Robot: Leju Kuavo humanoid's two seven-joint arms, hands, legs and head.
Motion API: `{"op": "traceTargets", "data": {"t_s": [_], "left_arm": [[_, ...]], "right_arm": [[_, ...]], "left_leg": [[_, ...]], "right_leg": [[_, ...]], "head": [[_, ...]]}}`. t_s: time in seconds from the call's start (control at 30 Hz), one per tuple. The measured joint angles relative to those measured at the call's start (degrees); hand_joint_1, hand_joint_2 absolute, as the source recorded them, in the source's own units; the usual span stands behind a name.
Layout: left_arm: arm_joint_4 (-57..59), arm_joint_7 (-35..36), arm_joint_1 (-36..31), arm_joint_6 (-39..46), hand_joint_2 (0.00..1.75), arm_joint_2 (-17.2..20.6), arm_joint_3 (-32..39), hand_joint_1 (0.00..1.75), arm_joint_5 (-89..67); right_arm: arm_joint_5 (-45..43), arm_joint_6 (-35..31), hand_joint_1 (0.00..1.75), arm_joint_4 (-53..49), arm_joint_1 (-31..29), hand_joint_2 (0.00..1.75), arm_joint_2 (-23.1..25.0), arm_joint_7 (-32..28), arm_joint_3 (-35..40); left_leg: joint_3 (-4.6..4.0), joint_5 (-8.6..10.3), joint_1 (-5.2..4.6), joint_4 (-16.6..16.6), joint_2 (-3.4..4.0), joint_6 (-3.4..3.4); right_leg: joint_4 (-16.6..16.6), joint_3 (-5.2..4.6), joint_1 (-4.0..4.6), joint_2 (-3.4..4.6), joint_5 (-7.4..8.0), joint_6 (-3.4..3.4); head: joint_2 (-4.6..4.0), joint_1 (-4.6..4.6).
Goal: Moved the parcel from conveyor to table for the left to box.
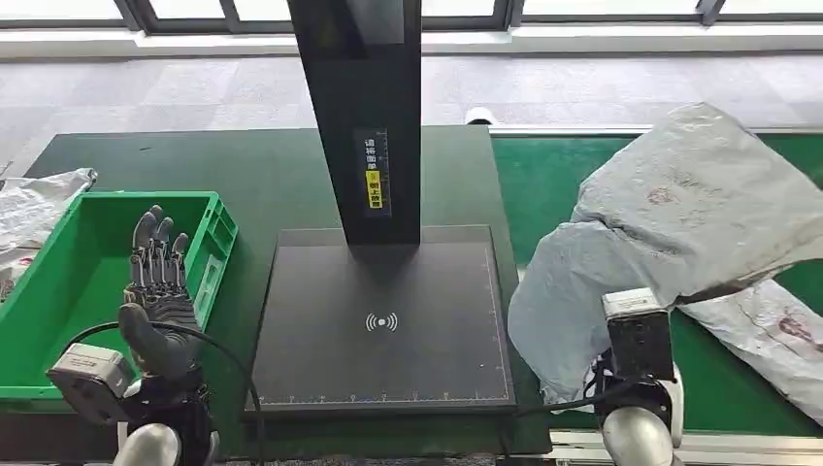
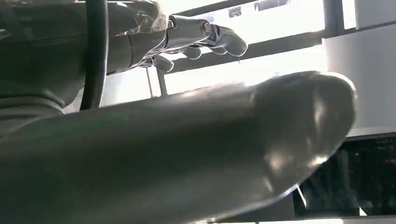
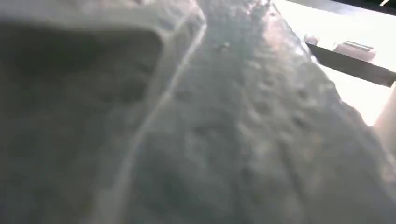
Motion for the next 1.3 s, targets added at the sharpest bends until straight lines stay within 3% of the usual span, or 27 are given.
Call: {"op": "traceTargets", "data": {"t_s": [0.2, 0.4, 0.63, 0.77, 1.3], "left_arm": [[0.00, 0.00, 0.00, 0.00, 0.00, 0.15, -0.02, 0.00, 0.00], [0.04, 2.01, -0.65, -0.90, 0.00, 0.17, -0.17, 0.00, -1.71], [0.35, 3.45, -1.70, -1.05, 0.00, 0.11, -0.20, 0.00, -7.38], [0.50, 5.00, -2.06, -3.82, 0.00, -0.24, -0.20, 0.00, -8.08], [1.46, 5.79, -3.05, -7.59, 0.00, -1.33, -0.20, 0.00, -8.61]], "right_arm": [[-0.48, 1.14, 1.75, 0.31, -0.07, 1.75, 0.00, 1.25, 0.00], [-3.10, 12.77, 1.75, 3.43, -1.19, 1.75, 0.00, 10.97, 0.02], [-3.39, 15.17, 1.75, 7.06, -3.29, 1.75, 0.00, 11.94, 0.50], [-5.35, 19.89, 1.75, 9.46, -5.32, 1.75, -0.02, 13.07, 1.66], [-9.00, 23.97, 1.75, 17.29, -9.58, 1.75, -0.44, 15.25, 5.48]], "left_leg": [[0.00, 0.00, 0.00, 0.00, 0.00, 0.00], [-0.01, 0.02, 0.00, 0.00, -0.01, -0.01], [-0.02, 0.04, 0.00, 0.00, -0.01, -0.02], [-0.03, 0.04, 0.01, 0.00, 0.02, -0.02], [-0.05, 0.11, 0.00, 0.00, -0.03, -0.04]], "right_leg": [[0.00, 0.00, 0.00, 0.00, 0.00, 0.00], [0.00, 0.01, 0.00, -0.02, 0.01, 0.00], [0.00, 0.00, 0.00, -0.02, 0.04, -0.04], [0.00, -0.03, 0.00, 0.02, 0.06, -0.04], [0.00, -0.03, 0.00, -0.03, 0.09, -0.02]], "head": [[0.00, 0.00], [0.00, 0.00], [0.00, 0.00], [0.00, 0.00], [0.00, 0.00]]}}
